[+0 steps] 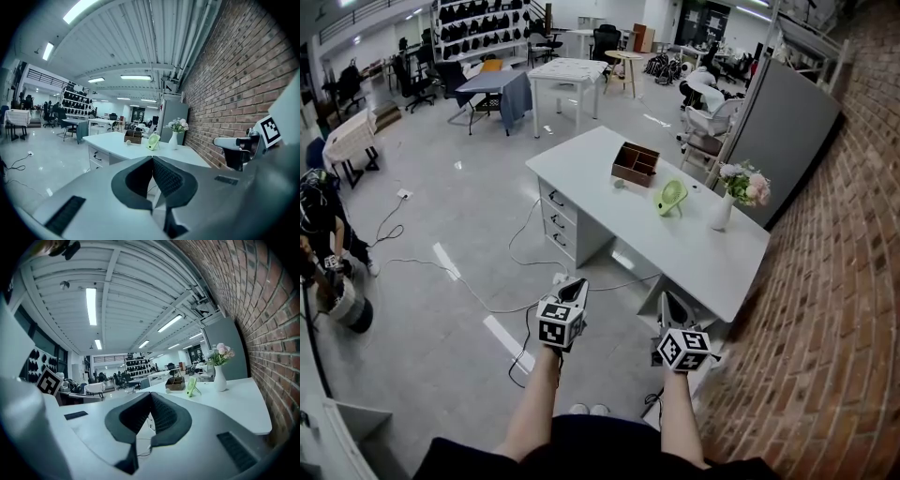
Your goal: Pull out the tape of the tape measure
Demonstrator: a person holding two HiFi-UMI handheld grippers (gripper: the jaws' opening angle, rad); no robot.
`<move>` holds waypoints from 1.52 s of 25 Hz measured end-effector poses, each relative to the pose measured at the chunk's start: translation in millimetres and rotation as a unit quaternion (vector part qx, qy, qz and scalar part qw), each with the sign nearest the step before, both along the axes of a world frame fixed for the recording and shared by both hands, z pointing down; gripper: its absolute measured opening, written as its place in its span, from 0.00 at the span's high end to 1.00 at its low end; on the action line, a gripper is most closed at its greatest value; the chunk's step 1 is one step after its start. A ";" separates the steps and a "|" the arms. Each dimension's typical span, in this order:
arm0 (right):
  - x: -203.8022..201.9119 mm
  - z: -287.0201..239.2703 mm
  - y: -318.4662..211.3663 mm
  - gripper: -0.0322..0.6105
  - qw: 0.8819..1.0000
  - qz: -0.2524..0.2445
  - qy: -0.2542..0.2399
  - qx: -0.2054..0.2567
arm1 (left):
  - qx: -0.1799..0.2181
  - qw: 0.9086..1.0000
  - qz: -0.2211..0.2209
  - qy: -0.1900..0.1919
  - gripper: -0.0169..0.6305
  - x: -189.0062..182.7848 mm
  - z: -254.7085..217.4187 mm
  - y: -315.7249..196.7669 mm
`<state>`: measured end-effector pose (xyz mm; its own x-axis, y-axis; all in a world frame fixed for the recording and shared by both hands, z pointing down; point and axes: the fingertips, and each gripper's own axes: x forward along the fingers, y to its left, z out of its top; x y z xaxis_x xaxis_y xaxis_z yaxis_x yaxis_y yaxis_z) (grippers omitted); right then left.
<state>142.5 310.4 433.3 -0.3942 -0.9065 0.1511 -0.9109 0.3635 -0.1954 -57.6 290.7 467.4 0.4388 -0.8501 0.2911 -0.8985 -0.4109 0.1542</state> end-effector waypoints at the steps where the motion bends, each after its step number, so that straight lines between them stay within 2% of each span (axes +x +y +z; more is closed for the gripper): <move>1: -0.1 1.1 -1.0 0.95 1.000 0.002 -0.001 -0.001 | 0.000 1.000 -0.001 0.000 0.94 -1.6 0.9 -0.6; 17: -8.8 10.0 -27.6 0.95 1.000 0.014 0.000 0.003 | 0.003 1.000 -0.008 -0.006 0.94 -32.1 14.7 -24.8; 23: -3.8 10.1 -59.1 0.95 1.000 0.021 -0.006 0.002 | 0.002 1.000 -0.008 -0.007 0.94 -33.5 16.2 -51.5; 30: -5.1 20.1 -138.5 0.95 1.000 0.012 -0.002 0.004 | 0.000 1.000 -0.013 -0.007 0.94 -32.5 30.0 -129.9; 38: -0.5 32.6 -287.4 0.95 1.000 0.000 -0.002 -0.001 | -0.016 1.000 -0.024 -0.006 0.94 -27.3 51.6 -271.9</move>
